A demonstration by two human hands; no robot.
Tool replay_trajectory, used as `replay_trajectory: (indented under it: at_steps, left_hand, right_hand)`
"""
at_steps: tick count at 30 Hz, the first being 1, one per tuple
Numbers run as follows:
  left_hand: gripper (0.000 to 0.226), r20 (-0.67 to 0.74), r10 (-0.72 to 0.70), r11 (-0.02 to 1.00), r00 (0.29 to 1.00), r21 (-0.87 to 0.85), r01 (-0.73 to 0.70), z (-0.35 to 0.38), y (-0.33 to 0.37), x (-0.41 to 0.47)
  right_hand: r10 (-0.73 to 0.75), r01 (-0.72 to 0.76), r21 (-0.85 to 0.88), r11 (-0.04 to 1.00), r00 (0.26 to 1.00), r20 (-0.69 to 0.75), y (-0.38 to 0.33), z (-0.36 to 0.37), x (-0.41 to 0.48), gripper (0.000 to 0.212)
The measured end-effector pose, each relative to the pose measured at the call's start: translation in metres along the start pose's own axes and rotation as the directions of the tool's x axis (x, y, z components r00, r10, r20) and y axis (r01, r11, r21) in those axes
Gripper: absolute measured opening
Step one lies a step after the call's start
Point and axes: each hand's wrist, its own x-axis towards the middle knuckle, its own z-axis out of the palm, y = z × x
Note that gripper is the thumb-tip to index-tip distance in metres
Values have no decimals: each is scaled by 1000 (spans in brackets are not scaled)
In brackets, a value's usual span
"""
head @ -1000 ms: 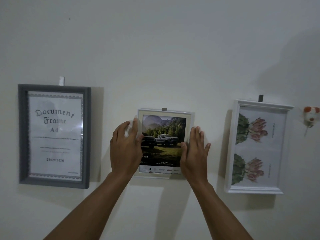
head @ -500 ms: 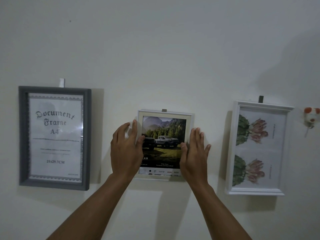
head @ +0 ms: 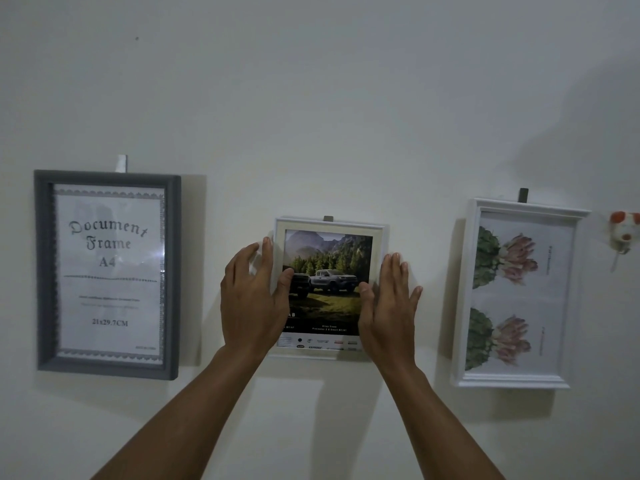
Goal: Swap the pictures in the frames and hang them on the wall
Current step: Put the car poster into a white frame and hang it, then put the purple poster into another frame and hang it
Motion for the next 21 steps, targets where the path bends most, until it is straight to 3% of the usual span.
replay_trajectory:
  at_steps: [7,13,21]
  left_hand:
    - [64,12,13,1000,1000,-19,-13,-4,2,-1]
    - [62,-3,-15,989,1000,-145,14,-19,13,-8]
    - [44,9,146,925,989,-357,-133,-47,52,-29]
  right_hand:
    - [-4,4,8,1000,1000,8,-1,-5,-1,66]
    - [2,-2,26,1000,1000,-9,-7,-26,-4,61]
    - [14,-14,-107,994,1000,3,-26,-83,-23,54]
